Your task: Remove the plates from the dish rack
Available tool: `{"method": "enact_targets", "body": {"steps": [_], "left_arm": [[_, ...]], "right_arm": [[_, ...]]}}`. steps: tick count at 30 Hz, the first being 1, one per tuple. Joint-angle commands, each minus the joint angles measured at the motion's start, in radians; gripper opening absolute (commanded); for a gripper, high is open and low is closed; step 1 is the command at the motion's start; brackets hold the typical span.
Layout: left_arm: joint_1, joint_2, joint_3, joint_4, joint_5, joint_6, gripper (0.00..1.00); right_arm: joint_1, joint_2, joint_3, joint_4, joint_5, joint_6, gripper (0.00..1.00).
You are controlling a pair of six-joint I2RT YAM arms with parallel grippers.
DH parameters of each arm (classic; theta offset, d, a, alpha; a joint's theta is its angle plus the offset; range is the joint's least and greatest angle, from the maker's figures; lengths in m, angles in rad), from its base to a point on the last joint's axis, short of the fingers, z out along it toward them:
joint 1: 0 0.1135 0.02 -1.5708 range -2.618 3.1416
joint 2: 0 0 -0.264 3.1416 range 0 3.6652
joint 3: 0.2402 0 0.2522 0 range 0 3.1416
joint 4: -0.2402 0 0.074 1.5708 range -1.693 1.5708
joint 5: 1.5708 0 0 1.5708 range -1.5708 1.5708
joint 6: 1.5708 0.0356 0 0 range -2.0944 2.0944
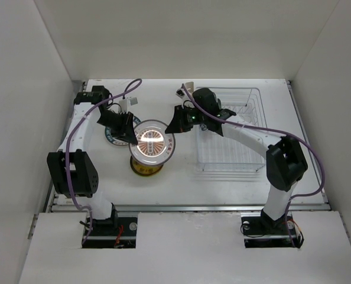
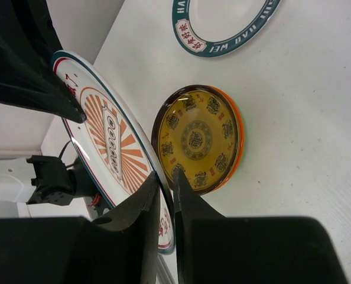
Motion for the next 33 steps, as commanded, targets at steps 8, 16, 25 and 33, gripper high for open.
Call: {"method": "enact_targets", "body": {"steps": [8, 16, 25, 33], "left_arm": [[-0.005, 0.000, -0.003, 0.074, 0.061, -0.102, 0.00], [0.101, 0.044, 0.046, 0.062, 0.107, -0.113, 0.00], [0.273, 0.096, -0.003, 0.285, 0.028, -0.304, 0.00], [0.331, 0.200, -0.016, 0.455, -0.073, -0.415, 0.00]], "right_arm": [[0.031, 0.061, 0.104, -0.006, 0.061, 0.039, 0.59], [0.031, 0.038, 0.182, -0.107, 0.243, 0.039, 0.99], [0.031, -0.117, 0.206, -0.186, 0.487, 0.020, 1.00], [0.031, -0.247, 0.167, -0.238, 0.527, 0.001, 1.00]]}}
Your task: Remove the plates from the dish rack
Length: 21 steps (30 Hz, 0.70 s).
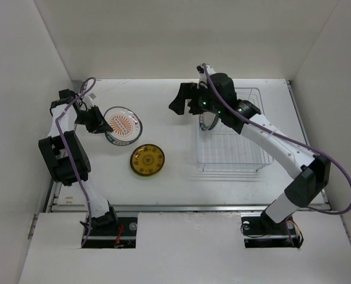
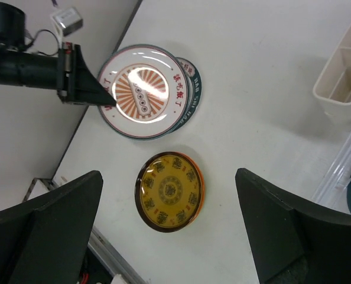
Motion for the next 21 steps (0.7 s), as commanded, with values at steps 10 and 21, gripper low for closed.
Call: {"method": "enact_targets", "body": {"steps": [10, 21], "left_arm": [[0.017, 0.106, 0.013, 0.111, -0.058, -0.086, 0.01], [0.026, 0.136, 0.022, -0.027, -0.211, -0.034, 0.44]], "right_arm": [[0.004, -0.162, -0.042, -0.083, 0.078, -0.035, 1.00], [0.004, -0.227, -0.083, -0.083, 0.078, -0.035, 1.00]]}}
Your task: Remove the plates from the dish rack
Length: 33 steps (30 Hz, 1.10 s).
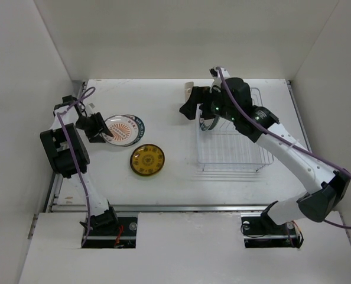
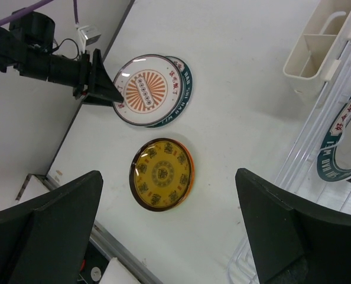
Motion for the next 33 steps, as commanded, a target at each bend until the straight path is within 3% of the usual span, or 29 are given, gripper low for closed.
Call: {"method": "enact_targets", "body": {"steps": [1, 4, 8, 16, 20, 32, 33], "left_arm": [[0.004, -0.013, 0.022, -0.071, -0.079, 0.023, 0.48], [0.004, -0.035, 0.009, -0.071, -0.126, 0.035, 0.61], [0.004, -0.074, 0.000, -0.081, -0.171, 0.044, 0.68], [0.004, -0.134, 0.009, -0.104, -0.255, 0.044, 0.72], [0.004, -0.173, 0.009, -0.113, -0.277, 0.054, 0.73], [0.004, -0.265, 0.012, -0.134, -0.275, 0.095, 0.75], [0.004, -0.275, 0.012, -0.134, -0.275, 0.109, 0.75]], "right_arm": [[0.004, -0.041, -0.009, 0.010, 0.016, -0.013, 1.00], [0.004, -0.050, -0.009, 0.001, 0.016, -0.013, 1.00], [0.004, -0.050, 0.000, -0.010, 0.025, -0.022, 1.00], [0.004, -0.068, 0.018, -0.058, 0.083, -0.022, 1.00], [0.004, -0.054, 0.078, -0.136, 0.227, 0.002, 1.00], [-0.250, 0.220, 0.310, -0.420, 0.477, 0.067, 1.00], [-0.251, 0.238, 0.310, -0.420, 0.477, 0.058, 0.96]]}}
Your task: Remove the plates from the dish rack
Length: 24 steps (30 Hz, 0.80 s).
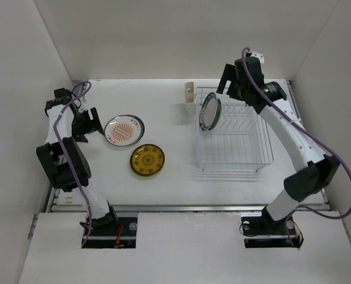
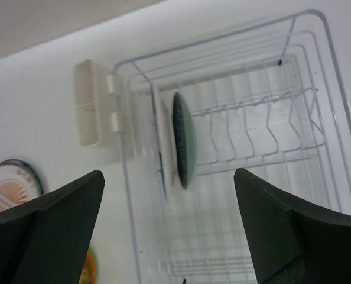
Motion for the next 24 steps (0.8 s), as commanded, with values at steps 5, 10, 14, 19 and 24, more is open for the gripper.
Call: {"method": "enact_targets", "body": {"steps": [5, 10, 14, 19, 24], "left_arm": [[0.004, -0.071, 0.033, -0.056, -0.021, 0.072, 0.75], [0.004, -0.082, 0.020, -0.067, -0.021, 0.081, 0.75], [0.004, -0.102, -0.019, -0.067, -0.021, 0.081, 0.75], [0.004, -0.113, -0.041, -0.067, -0.011, 0.081, 0.75], [0.004, -0.124, -0.041, -0.078, -0.002, 0.094, 0.75]], "right_arm": [[-0.020, 0.127, -0.009, -0.017, 0.033, -0.013, 0.71], [-0.038, 0.187, -0.009, -0.008, 0.042, 0.020, 0.53], [-0.038, 0.227, -0.009, 0.018, 0.021, 0.021, 0.49], [-0.047, 0.300, -0.019, 0.052, -0.027, 0.021, 0.53], [-0.047, 0.360, -0.019, 0.052, -0.041, 0.057, 0.54]]}}
